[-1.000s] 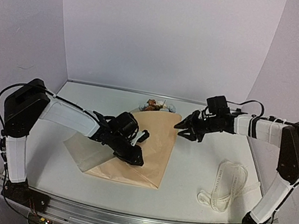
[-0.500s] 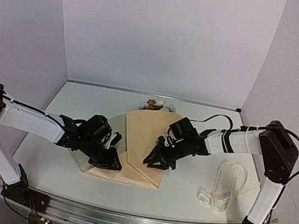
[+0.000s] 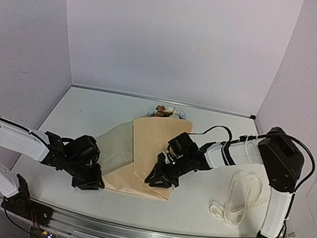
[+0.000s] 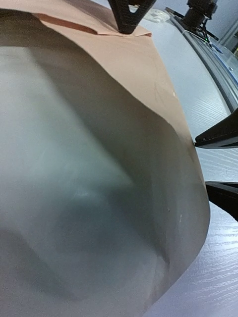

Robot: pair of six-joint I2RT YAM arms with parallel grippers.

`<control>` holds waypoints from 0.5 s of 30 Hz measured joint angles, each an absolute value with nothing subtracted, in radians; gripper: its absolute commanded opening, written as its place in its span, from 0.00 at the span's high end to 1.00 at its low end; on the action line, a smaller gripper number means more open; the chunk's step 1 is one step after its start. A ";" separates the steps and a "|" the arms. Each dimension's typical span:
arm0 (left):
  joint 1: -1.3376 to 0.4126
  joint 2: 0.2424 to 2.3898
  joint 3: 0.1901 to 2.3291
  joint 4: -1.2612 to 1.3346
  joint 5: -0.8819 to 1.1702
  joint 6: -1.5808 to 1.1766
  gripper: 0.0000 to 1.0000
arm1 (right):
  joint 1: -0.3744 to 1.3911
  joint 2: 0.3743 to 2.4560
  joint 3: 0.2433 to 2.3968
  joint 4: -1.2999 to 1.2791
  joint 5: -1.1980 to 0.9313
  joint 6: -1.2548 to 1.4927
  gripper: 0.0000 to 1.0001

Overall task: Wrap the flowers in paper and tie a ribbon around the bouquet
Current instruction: Press the fold line on the 2/3-folded wrapping paper.

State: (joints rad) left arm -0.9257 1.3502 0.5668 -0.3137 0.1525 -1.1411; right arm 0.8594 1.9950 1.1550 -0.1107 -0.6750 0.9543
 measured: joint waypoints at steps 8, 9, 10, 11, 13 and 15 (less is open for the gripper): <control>-0.904 1.350 0.567 -0.333 0.069 -1.194 0.74 | 0.871 2.019 1.171 -0.101 -0.660 0.954 0.80; -0.896 1.350 0.567 -0.337 0.065 -1.197 0.75 | 0.872 2.022 1.174 -0.100 -0.654 0.955 0.80; -0.887 1.350 0.567 -0.340 0.061 -1.198 0.75 | 0.873 2.024 1.178 -0.098 -0.648 0.955 0.80; -0.877 1.350 0.567 -0.342 0.056 -1.198 0.75 | 0.875 2.027 1.181 -0.097 -0.641 0.955 0.80; -0.862 1.350 0.567 -0.346 0.049 -1.192 0.75 | 0.880 2.029 1.187 -0.095 -0.631 0.955 0.81; -0.854 1.350 0.574 -0.372 0.042 -1.172 0.75 | 0.885 2.030 1.191 -0.093 -0.617 0.958 0.81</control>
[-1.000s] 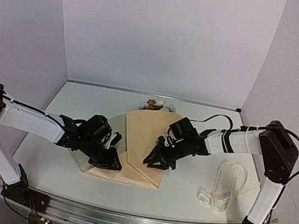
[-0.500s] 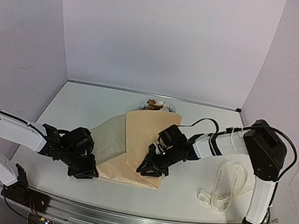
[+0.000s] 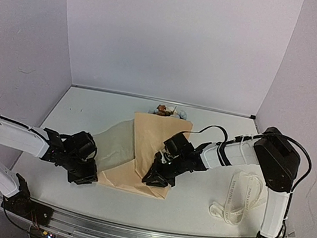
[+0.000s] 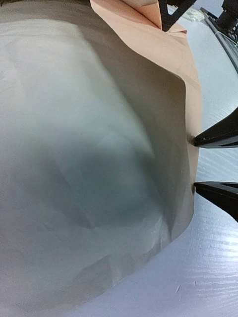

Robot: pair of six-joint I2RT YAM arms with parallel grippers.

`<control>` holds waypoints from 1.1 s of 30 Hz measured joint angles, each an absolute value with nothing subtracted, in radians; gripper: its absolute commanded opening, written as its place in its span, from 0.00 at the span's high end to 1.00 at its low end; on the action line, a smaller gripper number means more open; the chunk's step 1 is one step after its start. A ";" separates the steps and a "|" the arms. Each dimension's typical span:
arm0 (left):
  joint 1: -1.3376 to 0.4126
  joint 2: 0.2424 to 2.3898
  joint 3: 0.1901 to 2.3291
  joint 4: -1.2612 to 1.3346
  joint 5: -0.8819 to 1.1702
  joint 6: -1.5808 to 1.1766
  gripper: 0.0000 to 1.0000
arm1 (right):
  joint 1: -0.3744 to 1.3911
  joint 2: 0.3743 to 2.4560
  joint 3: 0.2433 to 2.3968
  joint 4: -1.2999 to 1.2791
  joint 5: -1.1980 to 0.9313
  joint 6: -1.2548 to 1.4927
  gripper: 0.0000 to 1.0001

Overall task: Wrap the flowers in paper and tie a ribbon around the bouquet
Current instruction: Press the fold line on the 2/3-folded wrapping paper.

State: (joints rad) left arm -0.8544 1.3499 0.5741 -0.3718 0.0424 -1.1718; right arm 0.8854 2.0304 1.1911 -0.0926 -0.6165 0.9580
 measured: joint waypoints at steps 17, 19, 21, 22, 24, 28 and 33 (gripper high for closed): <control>-0.922 1.414 0.788 -0.342 0.135 -0.875 0.84 | 0.917 2.038 1.246 -0.086 -0.577 0.970 0.80; -0.934 1.467 0.788 -0.313 0.153 -0.869 0.84 | 0.917 2.044 1.247 -0.086 -0.580 0.970 0.80; -0.940 1.513 0.786 -0.286 0.165 -0.868 0.84 | 0.917 2.049 1.248 -0.088 -0.582 0.970 0.81; -0.940 1.528 0.783 -0.272 0.169 -0.870 0.84 | 0.917 2.052 1.248 -0.088 -0.583 0.970 0.81; -0.940 1.550 0.771 -0.247 0.173 -0.875 0.84 | 0.917 2.056 1.248 -0.088 -0.587 0.971 0.81; -0.940 1.559 0.724 -0.212 0.172 -0.899 0.85 | 0.917 2.060 1.248 -0.088 -0.592 0.971 0.80; -0.940 1.552 0.664 -0.174 0.160 -0.943 0.85 | 0.917 2.061 1.247 -0.087 -0.593 0.970 0.81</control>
State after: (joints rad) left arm -0.9398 1.5524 0.6642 -0.1743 0.1597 -0.9431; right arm 0.9173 2.0610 1.2472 -0.0871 -0.5935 0.9703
